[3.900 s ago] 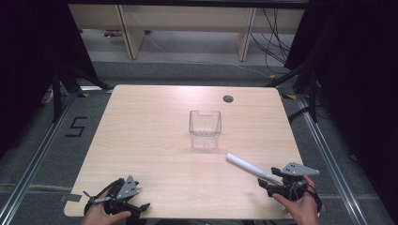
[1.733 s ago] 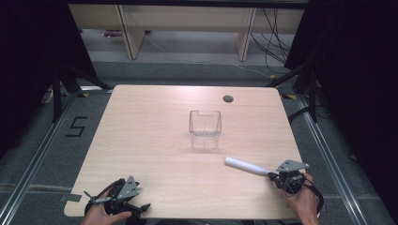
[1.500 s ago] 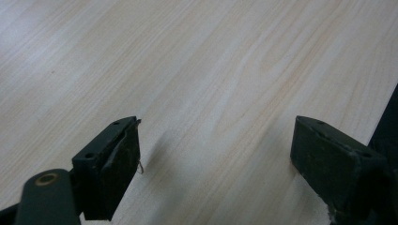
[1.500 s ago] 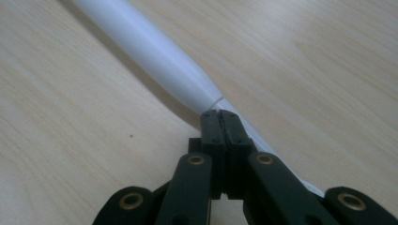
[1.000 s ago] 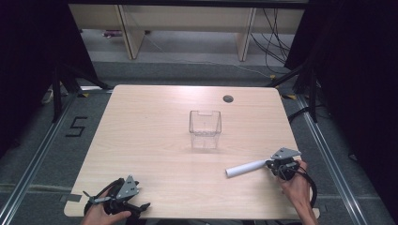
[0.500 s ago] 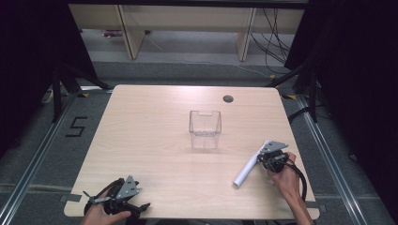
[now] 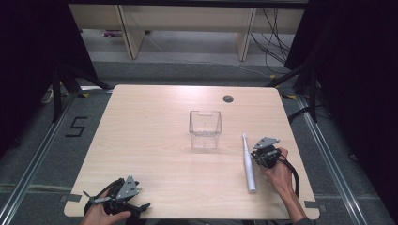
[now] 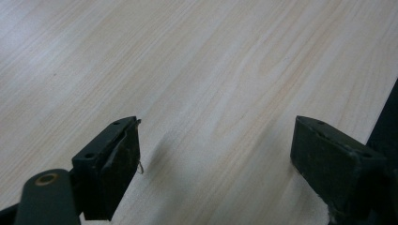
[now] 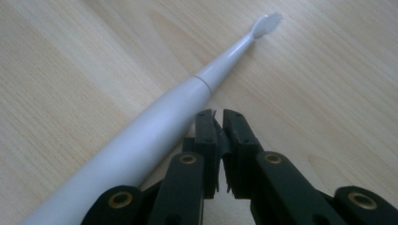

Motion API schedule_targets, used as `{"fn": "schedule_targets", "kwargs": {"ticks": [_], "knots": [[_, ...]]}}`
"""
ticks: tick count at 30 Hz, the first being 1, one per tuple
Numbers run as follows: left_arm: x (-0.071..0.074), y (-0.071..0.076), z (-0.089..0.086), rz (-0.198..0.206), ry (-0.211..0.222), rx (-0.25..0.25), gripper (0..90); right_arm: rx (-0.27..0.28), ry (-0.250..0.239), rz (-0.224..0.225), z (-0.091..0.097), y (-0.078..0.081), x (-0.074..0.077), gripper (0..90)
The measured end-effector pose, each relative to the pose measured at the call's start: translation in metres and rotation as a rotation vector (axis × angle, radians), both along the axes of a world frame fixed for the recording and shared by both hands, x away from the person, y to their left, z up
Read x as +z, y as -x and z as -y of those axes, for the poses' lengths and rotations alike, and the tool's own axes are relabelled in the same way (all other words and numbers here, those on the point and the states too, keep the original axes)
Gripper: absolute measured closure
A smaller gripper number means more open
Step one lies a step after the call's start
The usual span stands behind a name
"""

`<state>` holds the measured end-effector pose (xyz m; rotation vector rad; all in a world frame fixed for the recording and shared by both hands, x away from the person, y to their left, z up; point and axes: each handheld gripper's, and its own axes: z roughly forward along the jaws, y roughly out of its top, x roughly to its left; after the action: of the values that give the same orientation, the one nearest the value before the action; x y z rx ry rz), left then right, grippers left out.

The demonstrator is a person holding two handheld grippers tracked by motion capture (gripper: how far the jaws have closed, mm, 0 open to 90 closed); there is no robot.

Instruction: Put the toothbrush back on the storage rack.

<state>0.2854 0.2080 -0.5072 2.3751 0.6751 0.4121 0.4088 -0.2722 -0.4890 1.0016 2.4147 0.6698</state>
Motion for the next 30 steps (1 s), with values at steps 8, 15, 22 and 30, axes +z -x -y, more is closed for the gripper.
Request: {"fn": "schedule_targets", "kwargs": {"ticks": [8,15,22,30], "knots": [[0.0,0.0,0.0,-0.003,0.001,0.001,15.7,-0.043,-0.037,-0.008,-0.003,0.001,0.003,75.1],[-0.001,0.0,0.0,-0.005,0.001,0.001,15.7,-0.113,-0.096,-0.058,0.009,0.002,0.027,48.9],[0.0,0.0,-0.001,0.0,0.001,0.005,15.7,-0.135,-0.13,-0.149,0.0,0.007,0.041,38.2],[0.0,0.0,-0.001,-0.001,0.002,0.003,15.7,-0.095,-0.078,-0.259,-0.022,0.005,0.04,39.3]]}}
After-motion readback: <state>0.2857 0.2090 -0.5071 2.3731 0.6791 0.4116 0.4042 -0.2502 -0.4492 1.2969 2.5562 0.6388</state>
